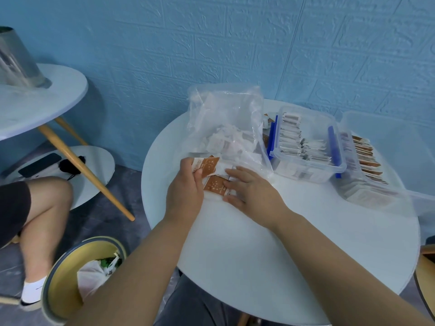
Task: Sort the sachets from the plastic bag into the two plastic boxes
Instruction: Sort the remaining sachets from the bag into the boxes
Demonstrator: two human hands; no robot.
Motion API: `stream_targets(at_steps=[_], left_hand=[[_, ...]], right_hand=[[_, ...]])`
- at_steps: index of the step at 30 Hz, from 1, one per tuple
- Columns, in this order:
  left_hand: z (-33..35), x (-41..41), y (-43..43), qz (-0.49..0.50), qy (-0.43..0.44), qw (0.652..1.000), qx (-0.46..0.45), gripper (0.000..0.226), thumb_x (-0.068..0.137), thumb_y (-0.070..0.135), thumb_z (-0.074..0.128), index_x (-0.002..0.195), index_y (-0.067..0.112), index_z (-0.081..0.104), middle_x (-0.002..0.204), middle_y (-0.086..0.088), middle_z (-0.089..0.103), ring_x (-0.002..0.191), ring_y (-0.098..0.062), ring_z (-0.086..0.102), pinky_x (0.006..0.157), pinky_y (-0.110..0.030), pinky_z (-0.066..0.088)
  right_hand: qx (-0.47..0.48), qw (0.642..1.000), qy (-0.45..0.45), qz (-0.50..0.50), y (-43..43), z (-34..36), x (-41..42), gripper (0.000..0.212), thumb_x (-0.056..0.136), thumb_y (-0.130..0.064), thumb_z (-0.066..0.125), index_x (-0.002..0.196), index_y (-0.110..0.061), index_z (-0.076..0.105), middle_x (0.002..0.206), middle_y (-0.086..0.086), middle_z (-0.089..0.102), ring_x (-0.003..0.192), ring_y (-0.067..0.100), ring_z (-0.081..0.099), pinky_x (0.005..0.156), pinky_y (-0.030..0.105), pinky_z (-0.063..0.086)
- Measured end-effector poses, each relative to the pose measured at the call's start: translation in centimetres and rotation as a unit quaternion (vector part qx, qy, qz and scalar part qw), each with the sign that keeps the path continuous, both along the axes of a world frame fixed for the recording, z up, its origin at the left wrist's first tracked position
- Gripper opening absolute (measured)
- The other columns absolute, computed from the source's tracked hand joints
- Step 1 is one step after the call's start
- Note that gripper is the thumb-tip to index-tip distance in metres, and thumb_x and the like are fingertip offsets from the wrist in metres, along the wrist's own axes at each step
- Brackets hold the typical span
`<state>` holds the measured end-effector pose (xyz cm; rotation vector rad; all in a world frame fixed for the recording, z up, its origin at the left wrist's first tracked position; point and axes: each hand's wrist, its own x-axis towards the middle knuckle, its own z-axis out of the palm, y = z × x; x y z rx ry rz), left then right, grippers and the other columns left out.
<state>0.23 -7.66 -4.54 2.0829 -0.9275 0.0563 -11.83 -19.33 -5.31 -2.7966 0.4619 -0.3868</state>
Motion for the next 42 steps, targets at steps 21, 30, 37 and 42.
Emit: stream_targets(at_steps=[21, 30, 37, 42], left_hand=[[-0.5, 0.1, 0.3, -0.095, 0.031, 0.989, -0.109, 0.024, 0.095, 0.020, 0.049, 0.118, 0.012, 0.051, 0.104, 0.010, 0.057, 0.091, -0.007, 0.058, 0.074, -0.005, 0.044], [1.0, -5.5, -2.5, -0.192, 0.226, 0.933, -0.204, 0.023, 0.087, 0.021, 0.038, 0.102, 0.034, 0.050, 0.095, 0.015, 0.062, 0.091, -0.002, 0.059, 0.080, -0.023, 0.050], [0.5, -9.6, -5.0, -0.273, 0.208, 0.933, -0.112, 0.030, 0.091, 0.014, 0.056, 0.099, 0.042, 0.047, 0.097, 0.020, 0.061, 0.091, 0.001, 0.060, 0.080, -0.014, 0.047], [-0.8, -10.4, -6.2, -0.263, 0.138, 0.953, -0.059, 0.034, 0.085, 0.019, 0.064, 0.101, 0.044, 0.047, 0.103, 0.011, 0.064, 0.092, -0.007, 0.062, 0.082, -0.025, 0.049]], right_hand=[[0.251, 0.947, -0.193, -0.050, 1.0, 1.5, -0.8, 0.013, 0.088, -0.016, 0.062, 0.097, -0.022, 0.069, 0.094, -0.018, 0.066, 0.084, -0.004, 0.057, 0.074, 0.006, 0.041], [0.260, 0.914, -0.293, -0.107, -0.4, 2.6, -3.7, 0.019, 0.087, -0.010, 0.061, 0.083, -0.028, 0.057, 0.097, -0.015, 0.058, 0.089, -0.004, 0.054, 0.065, 0.009, 0.041], [0.176, 0.927, -0.274, -0.187, -1.8, 1.9, -9.8, 0.029, 0.082, -0.020, 0.067, 0.084, -0.043, 0.050, 0.084, -0.015, 0.061, 0.078, 0.004, 0.052, 0.064, 0.010, 0.039], [0.205, 0.909, -0.285, -0.225, -2.2, 0.3, -11.7, 0.052, 0.079, -0.012, 0.071, 0.105, -0.049, 0.045, 0.085, -0.015, 0.058, 0.075, 0.007, 0.051, 0.064, 0.010, 0.039]])
